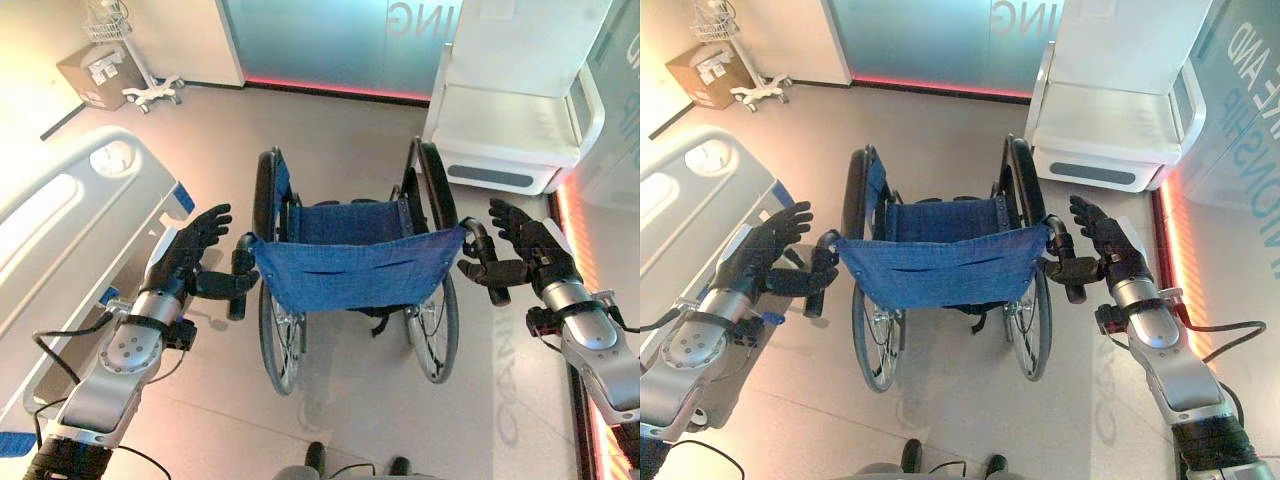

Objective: Push the wheelchair next to the bed

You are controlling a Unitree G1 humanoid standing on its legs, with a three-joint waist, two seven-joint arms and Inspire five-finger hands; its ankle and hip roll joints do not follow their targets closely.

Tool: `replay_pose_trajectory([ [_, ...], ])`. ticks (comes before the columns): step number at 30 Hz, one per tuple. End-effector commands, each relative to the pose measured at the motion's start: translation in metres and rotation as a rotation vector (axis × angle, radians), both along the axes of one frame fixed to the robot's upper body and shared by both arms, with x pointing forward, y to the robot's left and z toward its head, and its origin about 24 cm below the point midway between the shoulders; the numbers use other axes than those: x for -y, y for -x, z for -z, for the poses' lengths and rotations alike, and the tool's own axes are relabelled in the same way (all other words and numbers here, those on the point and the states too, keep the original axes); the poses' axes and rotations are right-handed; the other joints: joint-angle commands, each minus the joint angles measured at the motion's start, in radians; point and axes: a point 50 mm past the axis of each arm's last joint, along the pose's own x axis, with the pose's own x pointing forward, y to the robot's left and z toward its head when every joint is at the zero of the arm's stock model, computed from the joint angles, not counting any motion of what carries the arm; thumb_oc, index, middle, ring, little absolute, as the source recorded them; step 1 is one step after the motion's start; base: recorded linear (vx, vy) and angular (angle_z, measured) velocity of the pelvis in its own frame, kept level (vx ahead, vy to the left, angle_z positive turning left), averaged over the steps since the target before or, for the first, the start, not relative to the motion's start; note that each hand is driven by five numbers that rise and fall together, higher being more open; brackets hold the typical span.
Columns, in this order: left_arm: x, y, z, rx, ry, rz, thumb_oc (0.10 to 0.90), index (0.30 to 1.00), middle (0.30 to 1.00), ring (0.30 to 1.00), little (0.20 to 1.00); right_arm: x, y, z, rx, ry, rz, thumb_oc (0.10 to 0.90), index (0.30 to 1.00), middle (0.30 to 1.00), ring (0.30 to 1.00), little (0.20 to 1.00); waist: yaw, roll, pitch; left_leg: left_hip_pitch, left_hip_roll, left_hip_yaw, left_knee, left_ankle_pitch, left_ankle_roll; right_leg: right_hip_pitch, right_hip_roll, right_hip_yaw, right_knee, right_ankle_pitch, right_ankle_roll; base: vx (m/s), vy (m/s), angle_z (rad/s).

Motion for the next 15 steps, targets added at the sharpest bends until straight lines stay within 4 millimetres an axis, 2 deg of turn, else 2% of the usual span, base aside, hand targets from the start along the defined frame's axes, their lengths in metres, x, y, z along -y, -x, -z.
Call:
replay_pose_trajectory([
  [1,-0.046,-0.004,-0.026,0.059,-0.298,-0.239,0.800,0.900,0.900,0.900,0.900,-0.001,-0.013,-0.053,0.212,0.080,0.006,0.800,0.900,0.900,0.900,0.900,0.009,-0.020,-0.075,0.032,-0.062,0.102,0.006,-0.102,0.031,-0.025,0.022,0.064,0.055,-0.032,0.027,0.00,0.000,0.00],
  [5,-0.038,-0.004,-0.011,-0.045,-0.366,-0.205,0.800,0.900,0.900,0.900,0.900,-0.003,-0.011,-0.045,0.177,0.100,0.019,0.800,0.900,0.900,0.900,0.900,0.006,-0.017,-0.070,0.031,-0.064,0.099,0.006,-0.103,0.034,-0.028,0.025,0.073,0.057,-0.031,0.028,0.00,0.000,0.00],
  [8,-0.039,-0.004,-0.006,-0.087,-0.409,-0.221,0.800,0.900,0.900,0.900,0.900,-0.001,-0.011,-0.040,0.159,0.118,0.026,0.800,0.900,0.900,0.900,0.900,0.006,-0.017,-0.070,0.032,-0.065,0.098,0.004,-0.103,0.035,-0.027,0.027,0.074,0.057,-0.031,0.029,0.00,0.000,0.00],
  [10,-0.049,-0.002,0.001,-0.164,-0.491,-0.283,0.800,0.900,0.900,0.900,0.900,0.003,-0.011,-0.035,0.122,0.165,0.042,0.800,0.900,0.900,0.900,0.900,0.006,-0.019,-0.068,0.034,-0.067,0.099,0.004,-0.103,0.036,-0.026,0.027,0.074,0.055,-0.029,0.031,0.00,0.000,0.00],
  [15,-0.065,0.003,0.009,-0.260,-0.542,-0.372,0.800,0.900,0.900,0.900,0.900,0.006,-0.014,-0.033,0.070,0.219,0.055,0.800,0.900,0.900,0.900,0.900,0.007,-0.022,-0.066,0.034,-0.068,0.097,0.004,-0.102,0.035,-0.025,0.029,0.076,0.050,-0.025,0.031,0.00,0.000,0.00],
])
